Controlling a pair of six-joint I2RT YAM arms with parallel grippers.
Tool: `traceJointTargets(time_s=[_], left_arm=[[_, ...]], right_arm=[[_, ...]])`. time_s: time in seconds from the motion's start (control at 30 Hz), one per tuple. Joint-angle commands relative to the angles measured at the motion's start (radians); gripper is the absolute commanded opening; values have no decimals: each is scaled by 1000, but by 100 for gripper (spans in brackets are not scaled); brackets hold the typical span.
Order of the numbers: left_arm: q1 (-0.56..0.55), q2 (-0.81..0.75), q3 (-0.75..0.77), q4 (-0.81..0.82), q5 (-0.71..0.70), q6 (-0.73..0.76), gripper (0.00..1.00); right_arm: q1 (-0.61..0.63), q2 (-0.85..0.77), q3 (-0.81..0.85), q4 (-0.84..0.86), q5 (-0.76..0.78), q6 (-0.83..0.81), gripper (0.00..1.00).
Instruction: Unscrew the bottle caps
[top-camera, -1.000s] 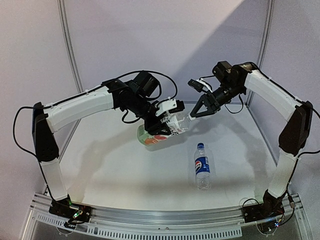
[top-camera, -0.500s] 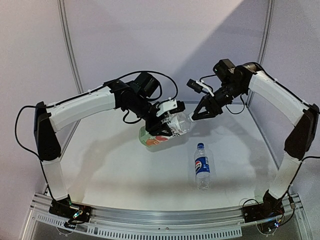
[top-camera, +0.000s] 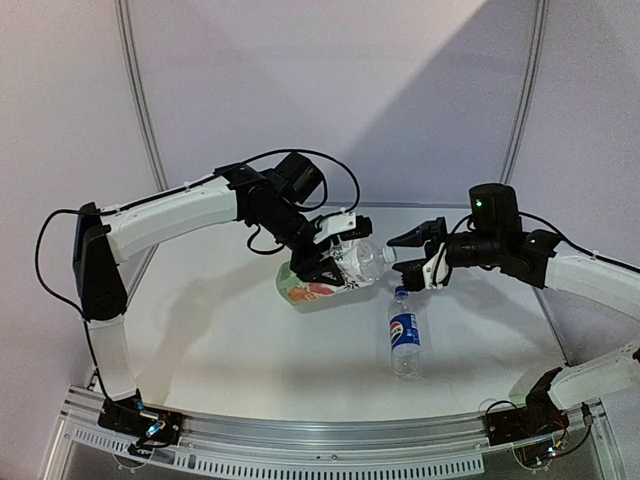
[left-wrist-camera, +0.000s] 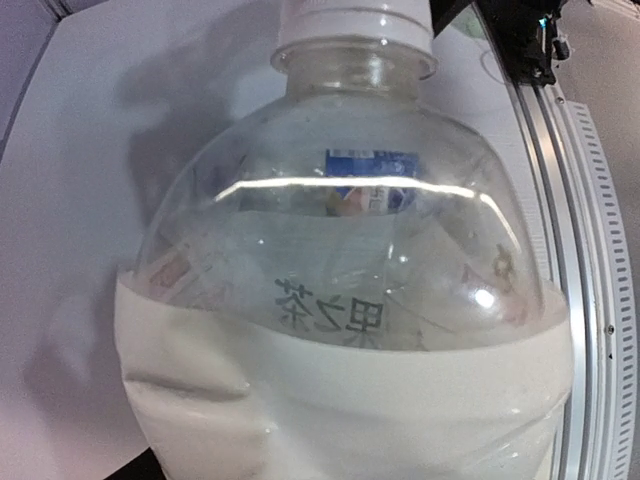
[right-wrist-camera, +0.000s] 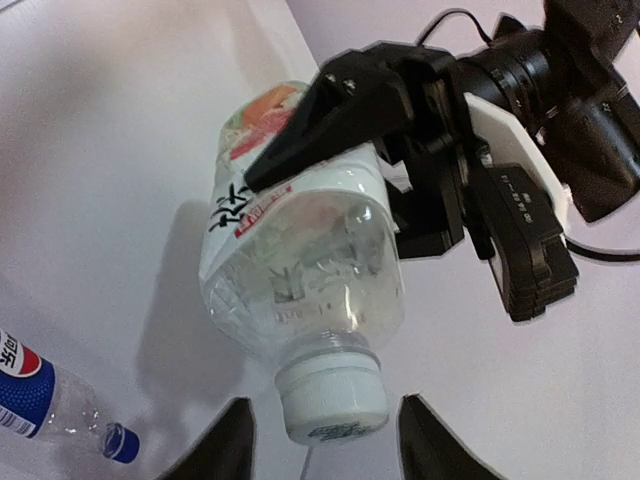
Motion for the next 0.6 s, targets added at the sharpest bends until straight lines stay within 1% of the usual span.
traceJointTargets(time_s=[0.0,0.03,0.13,0.2,0.27,0.3,0.33,0.37,0.4,0.47,0.57], left_arm=[[26,0,33,37,29,-33,0],[26,-2,30,36,27,-30,0],[29,-13,10,39,19,-39,0],[33,-22,-1,42,22,-51,0],[35,-37,-22,52,-1,-53,0],[34,-42,-32,58,-20,-52,0],[35,-47,-41,61,-39,-46,0],[35,-51,-48,63,-56,-38,0],[35,-56,-56,67,-71,-29,0],[35,-68,-70,83,-103,-21,0],[34,-79,-84,107,-143,-14,0]], right_arm=[[-2,-33,62,14,59,-37,69],[-2,-40,76,-21,78,-17,72],[-3,-70,126,-187,135,67,75],[-3,-84,162,-268,164,221,76],[-9,-70,235,-387,185,408,75],[-20,-36,294,-483,159,551,72],[-35,2,357,-577,106,654,69],[-44,33,412,-660,45,722,65],[-52,86,460,-718,-2,843,65],[-58,155,547,-814,-85,989,63],[-79,275,681,-940,-181,1152,55]])
